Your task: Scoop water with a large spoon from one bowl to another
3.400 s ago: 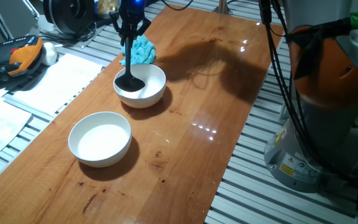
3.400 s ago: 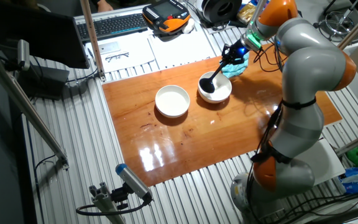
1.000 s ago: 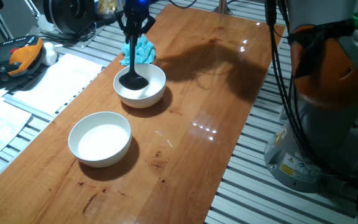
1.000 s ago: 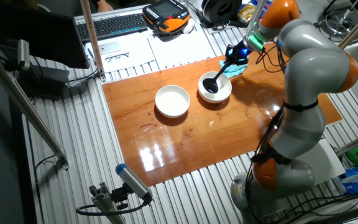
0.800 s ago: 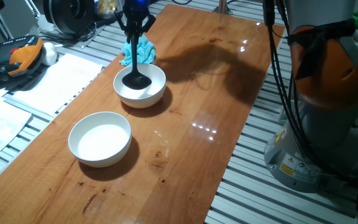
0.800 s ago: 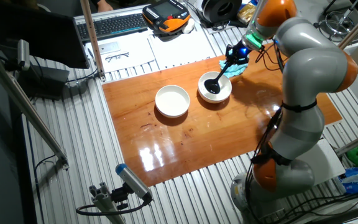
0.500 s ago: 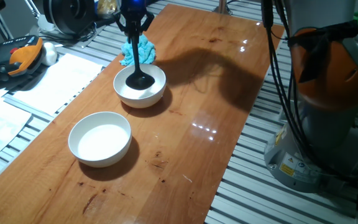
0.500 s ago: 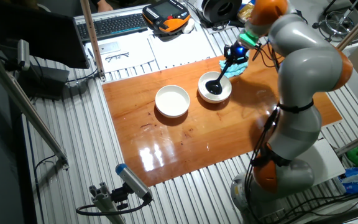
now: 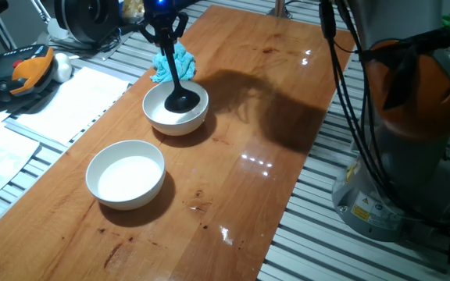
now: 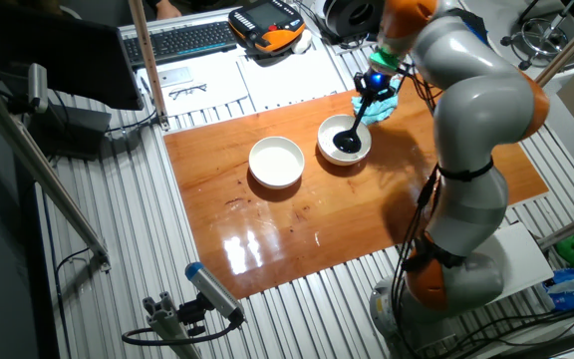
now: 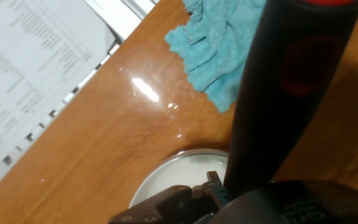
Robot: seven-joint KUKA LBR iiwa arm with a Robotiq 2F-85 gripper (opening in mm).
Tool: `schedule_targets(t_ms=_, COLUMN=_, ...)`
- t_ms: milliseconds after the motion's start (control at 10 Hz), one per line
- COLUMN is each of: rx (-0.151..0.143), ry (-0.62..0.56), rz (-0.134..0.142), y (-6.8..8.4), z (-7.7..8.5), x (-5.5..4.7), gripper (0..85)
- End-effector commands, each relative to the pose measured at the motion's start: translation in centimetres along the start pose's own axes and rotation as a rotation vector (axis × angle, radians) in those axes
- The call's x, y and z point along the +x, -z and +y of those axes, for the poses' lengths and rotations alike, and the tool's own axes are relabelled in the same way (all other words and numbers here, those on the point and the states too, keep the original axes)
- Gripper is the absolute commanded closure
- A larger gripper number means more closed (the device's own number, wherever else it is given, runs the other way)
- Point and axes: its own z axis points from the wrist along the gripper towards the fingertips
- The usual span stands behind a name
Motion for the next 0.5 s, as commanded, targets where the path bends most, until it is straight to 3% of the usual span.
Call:
schedule_targets(t_ms=0, rx=0.013, ry=0.001, rz=-0.008, y=0.03, z=0.04, x=0.03, gripper=85.0)
schedule_targets(t_ms=200, rx=0.054, ry=0.012, rz=-0.037, y=0.17, z=0.16, x=0.19, gripper=85.0)
schedule_targets(t_ms=400, rx=0.096, ry=0.0, rz=-0.041, y=0.28, z=0.44, x=0.38, gripper=85.0)
